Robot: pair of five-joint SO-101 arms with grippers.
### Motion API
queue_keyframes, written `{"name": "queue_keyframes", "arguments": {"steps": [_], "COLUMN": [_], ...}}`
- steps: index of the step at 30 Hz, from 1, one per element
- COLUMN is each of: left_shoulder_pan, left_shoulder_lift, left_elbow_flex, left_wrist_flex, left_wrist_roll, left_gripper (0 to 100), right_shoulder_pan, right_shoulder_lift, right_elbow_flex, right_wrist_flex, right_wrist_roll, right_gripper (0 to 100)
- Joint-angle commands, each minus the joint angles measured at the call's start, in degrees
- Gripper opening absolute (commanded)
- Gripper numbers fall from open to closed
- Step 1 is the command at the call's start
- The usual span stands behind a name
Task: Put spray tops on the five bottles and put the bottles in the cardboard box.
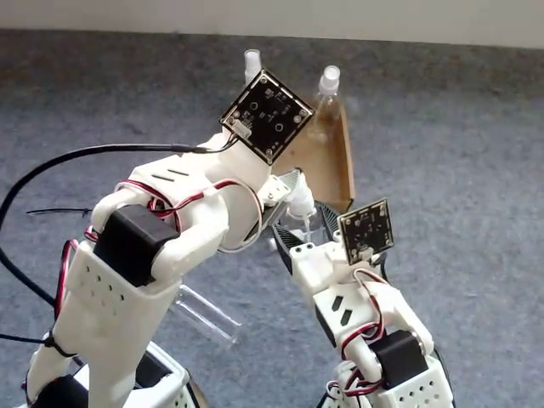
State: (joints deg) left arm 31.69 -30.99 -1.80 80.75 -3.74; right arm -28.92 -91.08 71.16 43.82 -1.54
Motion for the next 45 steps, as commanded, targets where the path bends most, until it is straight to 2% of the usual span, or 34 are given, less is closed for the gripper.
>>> {"name": "queue_keyframes", "arguments": {"steps": [1,6,9,15,18,23,29,32,34,39,45], "left_shoulder_pan": [-0.1,-2.9,-7.7,-19.6,-23.3,-23.6,-25.0,-29.4,-33.3,-42.2,-43.8], "left_shoulder_lift": [0.9,0.9,0.8,0.8,0.8,-3.4,-23.7,-33.3,-37.4,-40.5,-41.0], "left_elbow_flex": [-5.1,-13.4,-17.3,-24.6,-23.3,-10.4,16.9,30.7,38.2,51.2,62.9], "left_wrist_flex": [1.0,1.1,1.8,8.6,11.3,10.4,-3.9,-10.8,-15.0,-22.5,-30.2], "left_wrist_roll": [-0.4,-0.4,-0.4,-0.4,-0.4,-0.4,-0.4,-0.4,-3.0,-4.0,-4.0], "left_gripper": [13,13,13,13,13,13,13,13,13,13,13], "right_shoulder_pan": [0.5,0.6,0.7,11.8,15.0,15.4,16.2,16.2,16.2,16.2,16.3], "right_shoulder_lift": [-0.7,-0.8,-0.8,-0.2,0.3,13.1,35.4,44.8,50.1,61.8,73.9], "right_elbow_flex": [-1.2,-1.4,-1.4,-1.3,-0.8,-1.5,-8.5,-10.9,-11.9,-13.4,-17.9], "right_wrist_flex": [-1.2,-1.4,-2.9,-22.5,-30.6,-37.3,-48.8,-55.1,-59.2,-67.1,-72.3], "right_wrist_roll": [-0.1,-0.1,-0.1,-0.1,-0.1,-0.1,-0.1,-0.3,-0.3,-0.4,-0.4], "right_gripper": [0.4,0.4,0.4,0.4,0.4,0.4,0.4,0.4,0.4,0.4,0.4]}}
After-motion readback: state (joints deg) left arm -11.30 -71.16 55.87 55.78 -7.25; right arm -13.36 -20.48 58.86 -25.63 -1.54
